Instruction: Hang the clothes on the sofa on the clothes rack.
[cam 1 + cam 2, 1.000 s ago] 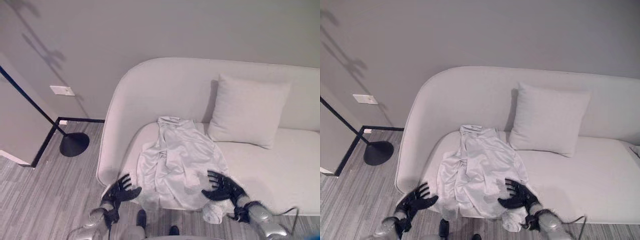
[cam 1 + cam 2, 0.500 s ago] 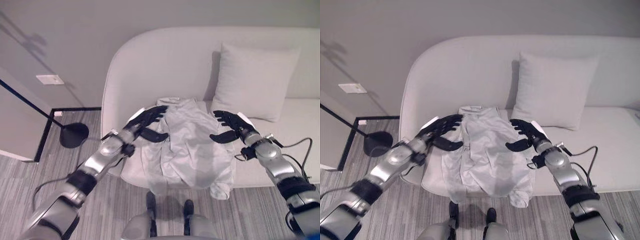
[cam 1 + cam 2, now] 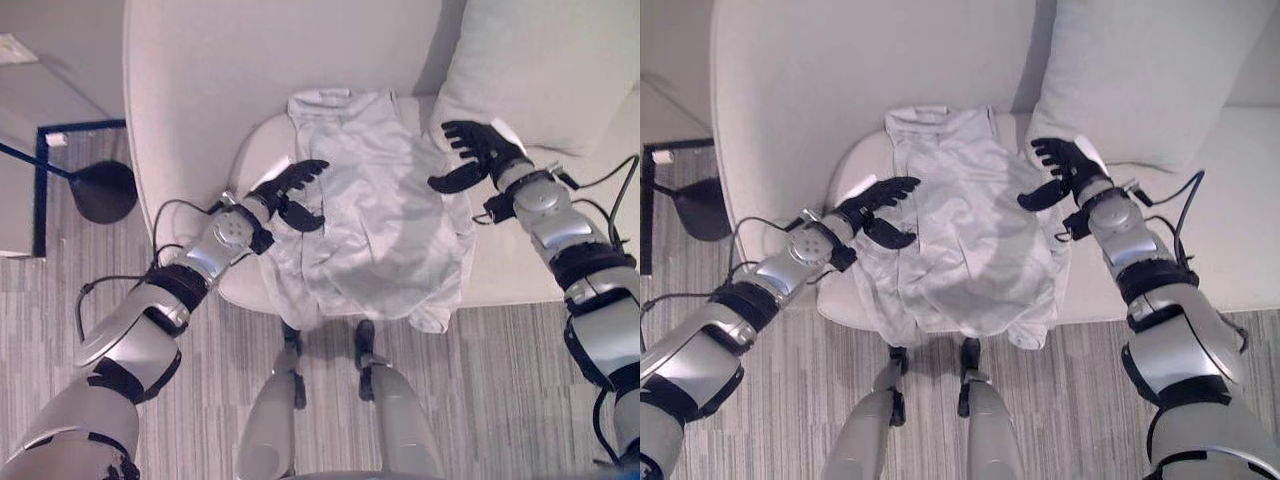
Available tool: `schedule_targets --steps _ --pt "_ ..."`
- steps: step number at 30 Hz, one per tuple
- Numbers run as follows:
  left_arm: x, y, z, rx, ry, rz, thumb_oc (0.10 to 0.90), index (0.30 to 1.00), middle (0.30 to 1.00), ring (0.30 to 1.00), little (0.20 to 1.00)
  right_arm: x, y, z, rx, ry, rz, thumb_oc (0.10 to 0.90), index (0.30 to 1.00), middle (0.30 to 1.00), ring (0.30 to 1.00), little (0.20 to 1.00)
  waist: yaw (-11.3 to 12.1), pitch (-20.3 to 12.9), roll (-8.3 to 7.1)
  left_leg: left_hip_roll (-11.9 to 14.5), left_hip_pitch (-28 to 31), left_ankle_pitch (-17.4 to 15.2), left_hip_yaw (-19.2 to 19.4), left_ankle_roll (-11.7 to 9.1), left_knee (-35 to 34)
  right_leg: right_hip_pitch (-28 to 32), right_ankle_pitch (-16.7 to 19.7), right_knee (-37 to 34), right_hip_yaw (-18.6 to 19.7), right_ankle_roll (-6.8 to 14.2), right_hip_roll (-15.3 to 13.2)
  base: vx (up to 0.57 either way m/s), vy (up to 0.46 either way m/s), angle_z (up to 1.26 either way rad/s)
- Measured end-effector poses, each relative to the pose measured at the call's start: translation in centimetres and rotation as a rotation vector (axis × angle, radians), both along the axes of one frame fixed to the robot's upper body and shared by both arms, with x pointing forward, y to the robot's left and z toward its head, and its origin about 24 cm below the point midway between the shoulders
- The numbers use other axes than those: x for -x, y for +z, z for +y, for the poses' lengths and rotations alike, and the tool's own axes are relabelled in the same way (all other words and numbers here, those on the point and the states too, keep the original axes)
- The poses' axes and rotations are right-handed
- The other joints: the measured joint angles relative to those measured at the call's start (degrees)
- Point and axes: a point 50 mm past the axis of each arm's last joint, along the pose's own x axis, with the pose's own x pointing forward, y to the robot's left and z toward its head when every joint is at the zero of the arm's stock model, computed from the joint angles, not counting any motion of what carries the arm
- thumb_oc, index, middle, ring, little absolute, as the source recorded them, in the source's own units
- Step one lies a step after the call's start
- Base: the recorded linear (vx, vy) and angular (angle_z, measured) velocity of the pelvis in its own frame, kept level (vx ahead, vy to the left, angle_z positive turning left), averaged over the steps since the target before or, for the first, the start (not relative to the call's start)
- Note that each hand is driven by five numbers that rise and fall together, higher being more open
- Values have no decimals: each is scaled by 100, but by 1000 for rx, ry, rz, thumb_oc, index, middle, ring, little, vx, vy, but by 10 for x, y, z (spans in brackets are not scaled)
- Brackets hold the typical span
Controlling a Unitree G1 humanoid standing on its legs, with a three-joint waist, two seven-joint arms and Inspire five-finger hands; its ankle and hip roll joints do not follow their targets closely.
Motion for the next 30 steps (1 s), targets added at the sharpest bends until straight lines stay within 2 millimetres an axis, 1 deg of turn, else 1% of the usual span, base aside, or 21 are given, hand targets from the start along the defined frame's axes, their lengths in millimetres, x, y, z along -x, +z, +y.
schedule_targets --steps 2,3,4,6,9,12,15,18,22,23,24,25,26,27,30 --pt "-5 15 14 -23 67 -42 800 900 900 900 900 -2 15 6 -20 18 -48 800 900 900 900 900 -38 107 -53 -9 -164 33 0 12 -3 -193 1 62 7 -2 -12 0 0 0" --pt "-5 20 18 -50 80 -63 800 900 900 900 900 -2 17 8 -22 24 -55 800 900 900 900 900 -34 115 -59 -20 -254 43 -1 21 -5 -291 -1 79 9 -5 -19 0 0 0" --pt "-6 22 20 -55 85 -69 800 900 900 900 900 -3 17 10 -16 26 -56 800 900 900 900 900 -36 117 -62 -23 -290 45 -3 23 -4 -331 -2 91 12 -5 -24 0 0 0" --pt "-9 33 24 -68 111 -96 800 900 900 900 900 -4 21 15 12 39 -63 800 900 900 900 900 -33 130 -73 -33 -412 57 -4 33 -4 -465 -2 122 16 -6 -36 -6 16 2" --pt "-12 59 29 -113 143 -167 800 900 900 900 900 -5 33 23 41 56 -94 800 900 900 900 900 -53 142 -96 -53 -676 93 -9 48 -3 -784 -4 246 42 -8 -61 -1 13 1" --pt "-12 82 34 -126 164 -238 800 900 900 900 900 -7 44 35 17 89 -125 800 900 900 900 900 -120 162 -131 -74 -917 144 -3 63 -1 -1064 -4 321 63 -8 -83 0 0 0" --pt "-13 90 32 -122 161 -261 800 900 900 900 900 -8 39 44 38 118 -114 800 900 900 900 900 -168 172 -151 -90 -1001 157 -6 77 -1 -1169 -4 362 71 -8 -102 0 0 0" --pt "-13 91 32 -129 168 -273 800 900 900 900 900 -8 37 47 47 125 -111 800 900 900 900 900 -195 173 -152 -114 -1062 167 13 90 -1 -1252 -4 394 101 -8 -123 1 4 -1" --pt "-13 89 30 -146 164 -272 800 900 900 900 900 -11 30 43 48 94 -89 800 900 900 900 900 -203 193 -190 -127 -1091 173 34 98 -1 -1337 -7 470 144 -8 -134 3 2 -1" --pt "-13 90 30 -144 167 -281 800 900 900 900 900 -12 28 37 44 69 -81 800 900 900 900 900 -216 191 -194 -135 -1159 184 35 101 7 -1424 -11 518 152 -10 -144 0 0 0" --pt "-13 92 29 -141 168 -290 618 627 627 627 627 -12 30 37 39 63 -95 728 792 792 792 792 -218 191 -194 -138 -1252 204 35 96 8 -1518 -10 529 157 -11 -145 0 0 0" --pt "-13 93 30 -139 173 -296 400 300 300 300 300 -12 35 38 31 61 -119 538 507 507 507 507 -248 192 -197 -146 -1332 229 34 95 8 -1619 -9 577 161 -12 -153 0 0 0" --pt "-12 94 31 -134 182 -310 400 300 300 300 300 -12 39 37 24 54 -132 441 361 361 361 361 -273 203 -217 -154 -1367 247 34 100 8 -1670 -9 606 168 -12 -161 0 0 0" --pt "-12 96 32 -119 197 -327 400 300 300 300 300 -12 40 38 22 58 -138 400 300 300 300 300 -282 216 -240 -154 -1376 256 38 102 8 -1682 -8 606 179 -13 -159 0 0 0" --pt "-11 99 35 -97 205 -337 400 300 300 300 300 -12 40 38 12 51 -136 400 300 300 300 300 -305 218 -247 -169 -1361 259 40 103 8 -1671 -8 619 195 -13 -171 0 0 0"
